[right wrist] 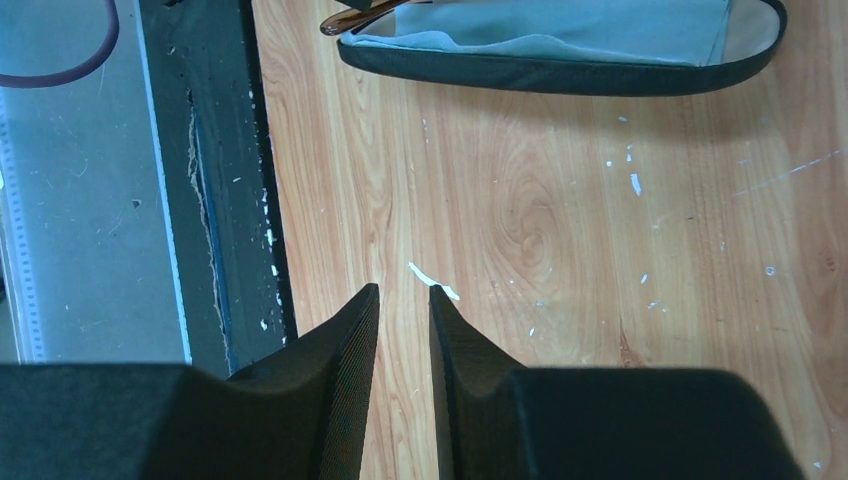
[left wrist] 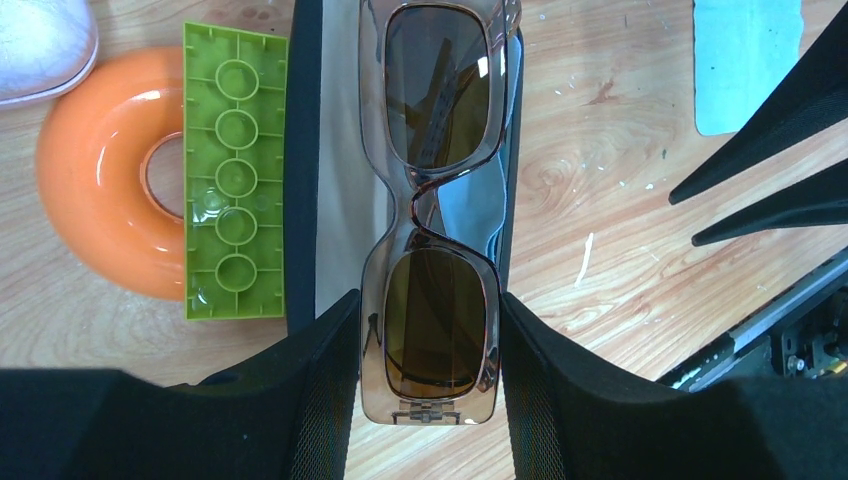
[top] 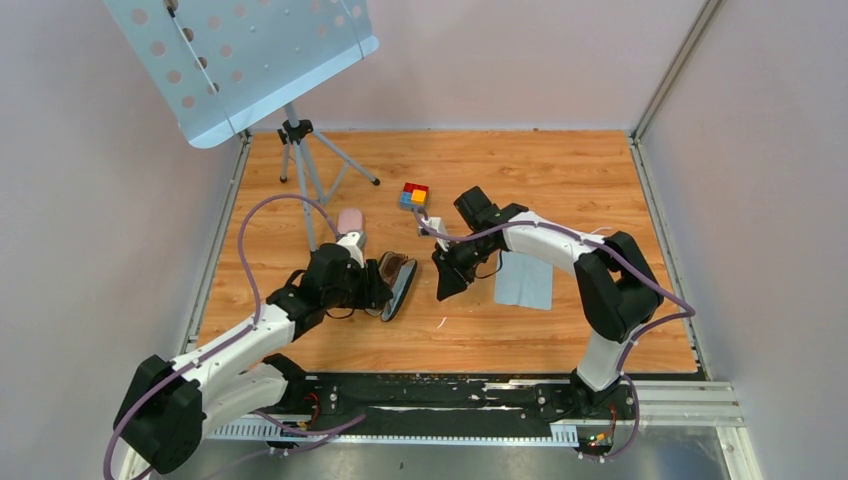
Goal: Organize the sunglasses
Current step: Place the sunglasses in the sunglasses case.
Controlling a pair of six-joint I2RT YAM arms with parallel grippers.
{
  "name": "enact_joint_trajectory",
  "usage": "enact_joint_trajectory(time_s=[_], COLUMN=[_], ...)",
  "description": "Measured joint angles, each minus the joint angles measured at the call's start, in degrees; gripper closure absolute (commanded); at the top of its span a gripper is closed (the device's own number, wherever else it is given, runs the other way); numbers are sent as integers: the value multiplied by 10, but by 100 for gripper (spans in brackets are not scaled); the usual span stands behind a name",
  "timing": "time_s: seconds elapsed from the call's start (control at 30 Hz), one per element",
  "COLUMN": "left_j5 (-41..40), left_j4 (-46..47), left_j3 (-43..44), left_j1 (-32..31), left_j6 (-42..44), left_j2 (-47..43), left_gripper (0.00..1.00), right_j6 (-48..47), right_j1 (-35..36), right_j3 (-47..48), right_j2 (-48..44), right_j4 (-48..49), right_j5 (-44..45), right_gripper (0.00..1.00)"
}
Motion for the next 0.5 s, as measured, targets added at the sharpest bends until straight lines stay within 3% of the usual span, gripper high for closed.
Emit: enact_joint_trajectory(time_s=[0.5], left_j5=[23], left_j4=[38], left_j3=[-2], left_j1=[0], left_j6=[3], left_j2=[44], left_gripper=[66], right_j6=[7], right_j1=[2], right_j3=[-8], right_j2=[7], right_j4=[20], right_j5=[5], right_gripper=[72])
